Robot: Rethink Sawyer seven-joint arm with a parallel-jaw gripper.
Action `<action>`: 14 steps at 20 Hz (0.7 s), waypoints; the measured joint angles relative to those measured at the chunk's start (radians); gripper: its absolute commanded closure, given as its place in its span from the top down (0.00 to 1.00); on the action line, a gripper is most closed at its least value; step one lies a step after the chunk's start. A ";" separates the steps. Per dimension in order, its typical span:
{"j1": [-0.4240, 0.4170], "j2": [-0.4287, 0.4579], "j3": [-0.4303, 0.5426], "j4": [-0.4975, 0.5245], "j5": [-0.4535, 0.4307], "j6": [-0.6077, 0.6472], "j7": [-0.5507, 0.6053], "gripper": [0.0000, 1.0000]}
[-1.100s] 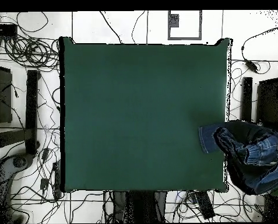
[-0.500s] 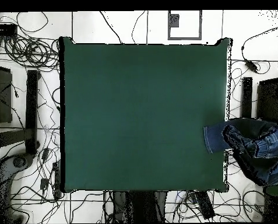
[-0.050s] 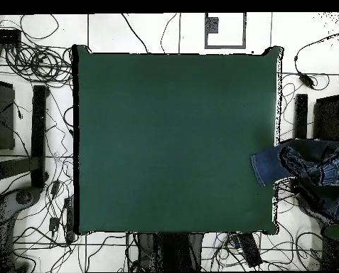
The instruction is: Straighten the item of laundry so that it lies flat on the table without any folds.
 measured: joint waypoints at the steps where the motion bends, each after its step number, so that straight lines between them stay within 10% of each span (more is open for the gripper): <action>1: -0.004 -0.001 0.007 -0.004 -0.007 0.000 0.000 0.00; 14: -0.005 -0.071 0.008 -0.034 -0.063 0.034 0.000 0.00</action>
